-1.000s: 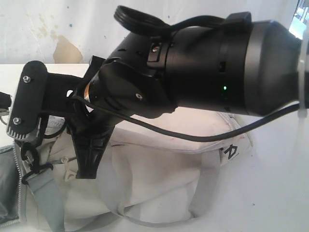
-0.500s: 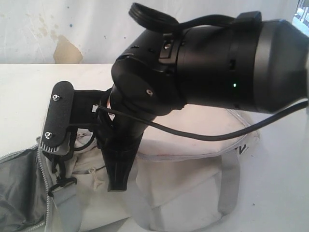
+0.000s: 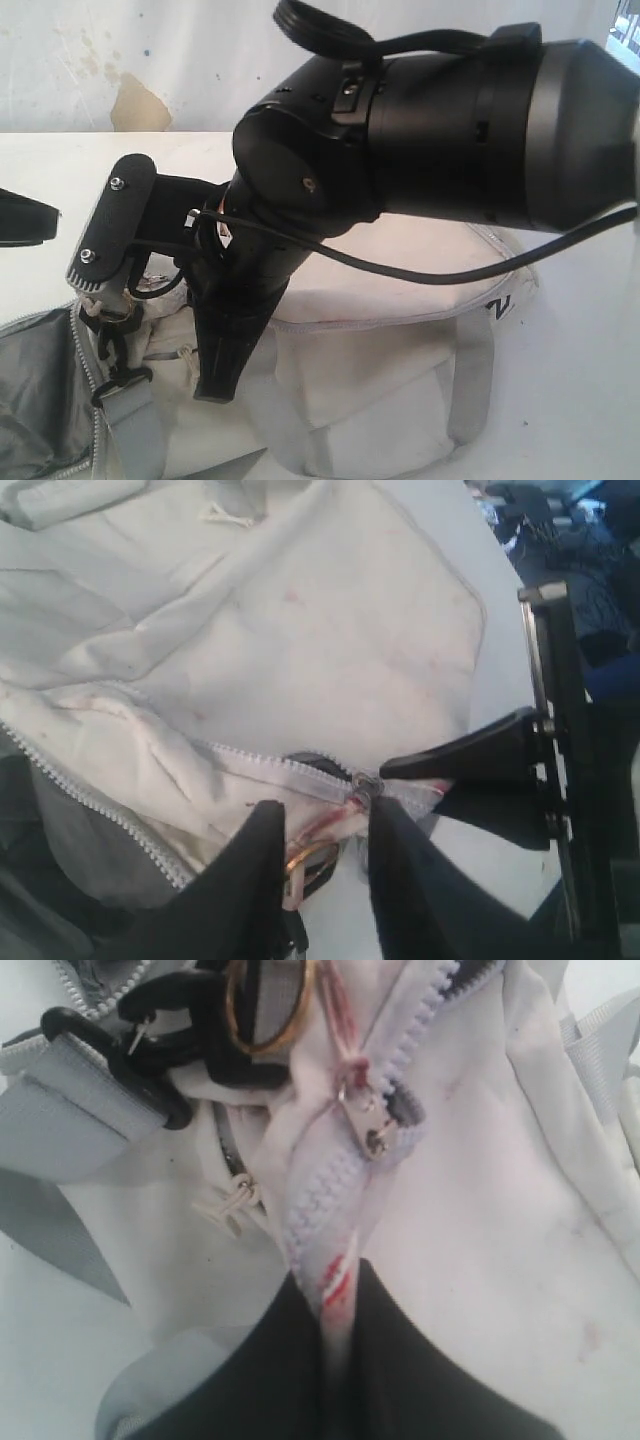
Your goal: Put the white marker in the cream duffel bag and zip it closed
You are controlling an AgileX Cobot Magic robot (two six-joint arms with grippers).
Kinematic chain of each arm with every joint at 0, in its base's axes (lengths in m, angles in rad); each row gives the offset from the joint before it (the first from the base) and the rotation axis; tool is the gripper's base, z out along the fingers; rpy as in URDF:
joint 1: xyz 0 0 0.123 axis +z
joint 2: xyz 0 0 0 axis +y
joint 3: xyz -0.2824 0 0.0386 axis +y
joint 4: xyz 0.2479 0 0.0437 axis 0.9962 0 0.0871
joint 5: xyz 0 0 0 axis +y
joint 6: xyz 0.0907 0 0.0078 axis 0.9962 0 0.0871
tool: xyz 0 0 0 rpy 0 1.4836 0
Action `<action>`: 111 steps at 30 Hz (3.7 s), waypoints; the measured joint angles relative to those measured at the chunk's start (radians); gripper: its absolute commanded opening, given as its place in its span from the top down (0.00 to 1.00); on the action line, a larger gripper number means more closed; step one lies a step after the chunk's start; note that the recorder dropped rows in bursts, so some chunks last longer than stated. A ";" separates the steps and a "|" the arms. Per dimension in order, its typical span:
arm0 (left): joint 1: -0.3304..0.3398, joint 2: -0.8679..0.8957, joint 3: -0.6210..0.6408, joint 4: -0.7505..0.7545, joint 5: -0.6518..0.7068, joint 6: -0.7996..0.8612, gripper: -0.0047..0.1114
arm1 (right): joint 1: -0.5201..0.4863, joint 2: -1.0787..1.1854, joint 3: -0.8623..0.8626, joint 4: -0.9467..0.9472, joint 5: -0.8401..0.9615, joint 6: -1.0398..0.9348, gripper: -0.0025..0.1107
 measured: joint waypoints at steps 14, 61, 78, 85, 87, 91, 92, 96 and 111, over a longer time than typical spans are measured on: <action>-0.079 0.000 0.141 0.015 -0.071 0.031 0.46 | -0.002 0.000 0.000 0.035 0.000 0.003 0.97; -0.197 0.113 0.168 -0.106 -0.086 0.032 0.53 | -0.002 0.000 0.002 0.053 -0.035 0.003 0.97; -0.198 0.172 0.168 -0.161 -0.109 0.251 0.68 | -0.002 0.000 0.002 0.053 -0.046 0.003 0.97; -0.198 0.198 0.168 -0.173 -0.106 0.294 0.96 | -0.002 0.000 0.002 0.053 -0.063 0.003 0.97; -0.198 0.198 0.168 -0.173 -0.088 0.294 0.96 | -0.002 0.000 0.002 0.053 -0.065 0.003 0.97; -0.192 0.200 0.159 -0.166 -0.028 0.255 0.96 | -0.002 0.000 0.002 0.053 -0.067 0.003 0.97; -0.185 0.200 0.151 -0.155 -0.015 0.219 0.96 | -0.002 0.000 0.002 0.053 -0.067 0.003 0.97; -0.157 0.201 0.103 -0.064 -0.001 0.053 0.96 | -0.002 0.000 0.002 0.053 -0.060 0.003 0.97; -0.130 0.132 -0.065 0.185 0.011 -0.405 0.96 | -0.002 0.000 0.002 0.050 0.008 0.001 0.97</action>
